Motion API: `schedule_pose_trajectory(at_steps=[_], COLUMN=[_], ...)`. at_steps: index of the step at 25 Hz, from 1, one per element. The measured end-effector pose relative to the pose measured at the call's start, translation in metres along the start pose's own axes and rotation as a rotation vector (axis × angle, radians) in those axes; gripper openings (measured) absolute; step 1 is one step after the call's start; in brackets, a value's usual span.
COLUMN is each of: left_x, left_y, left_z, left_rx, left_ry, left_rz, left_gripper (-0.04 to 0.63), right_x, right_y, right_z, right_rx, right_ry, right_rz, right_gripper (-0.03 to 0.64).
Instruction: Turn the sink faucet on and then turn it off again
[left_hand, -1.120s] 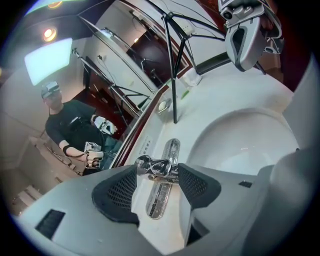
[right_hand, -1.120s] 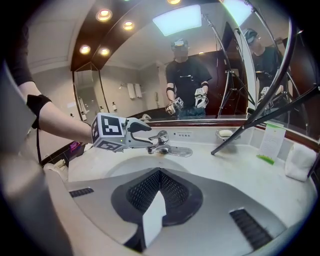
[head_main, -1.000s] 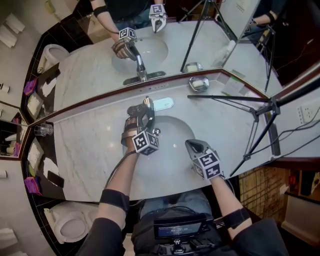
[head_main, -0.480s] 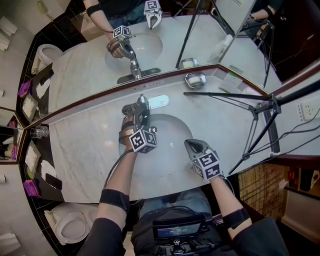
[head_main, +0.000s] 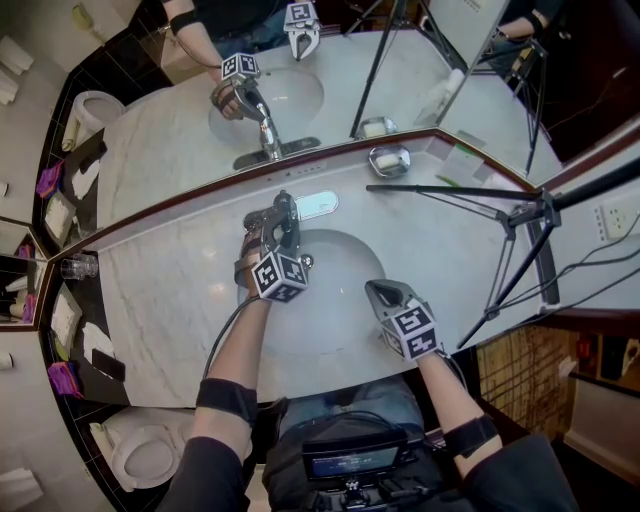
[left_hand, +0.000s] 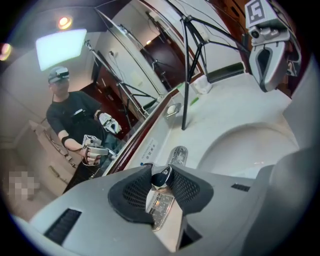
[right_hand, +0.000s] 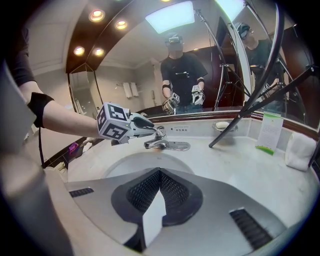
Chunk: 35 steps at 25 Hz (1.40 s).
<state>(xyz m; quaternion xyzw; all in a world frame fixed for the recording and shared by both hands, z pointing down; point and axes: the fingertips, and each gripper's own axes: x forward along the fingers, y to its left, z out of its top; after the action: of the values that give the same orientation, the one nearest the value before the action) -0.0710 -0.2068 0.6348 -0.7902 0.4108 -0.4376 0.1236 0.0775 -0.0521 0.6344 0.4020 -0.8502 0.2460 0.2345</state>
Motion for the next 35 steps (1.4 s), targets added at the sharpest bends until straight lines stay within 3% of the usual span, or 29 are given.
schedule_pose_trajectory(at_steps=[11, 23, 25, 29, 35], left_x=[0.016, 0.014, 0.009, -0.007, -0.050], left_y=[0.018, 0.017, 0.015, 0.014, 0.013], left_z=[0.007, 0.003, 0.001, 0.003, 0.006], left_rx=[-0.036, -0.101, -0.092, -0.057, -0.065], left_ry=[0.009, 0.014, 0.023, 0.021, 0.003], left_rz=[-0.111, -0.100, -0.105, -0.102, -0.082], left_gripper=[0.084, 0.092, 0.121, 0.121, 0.121], right_x=[-0.002, 0.000, -0.001, -0.002, -0.005], right_y=[-0.004, 0.001, 0.004, 0.008, 0.020], right_z=[0.003, 0.004, 0.006, 0.013, 0.026], right_rx=[0.008, 0.001, -0.002, -0.015, -0.043], right_ry=[-0.008, -0.010, -0.012, -0.025, -0.043], right_rz=[-0.003, 0.007, 0.011, 0.018, 0.035], right_gripper=[0.018, 0.018, 0.018, 0.020, 0.018])
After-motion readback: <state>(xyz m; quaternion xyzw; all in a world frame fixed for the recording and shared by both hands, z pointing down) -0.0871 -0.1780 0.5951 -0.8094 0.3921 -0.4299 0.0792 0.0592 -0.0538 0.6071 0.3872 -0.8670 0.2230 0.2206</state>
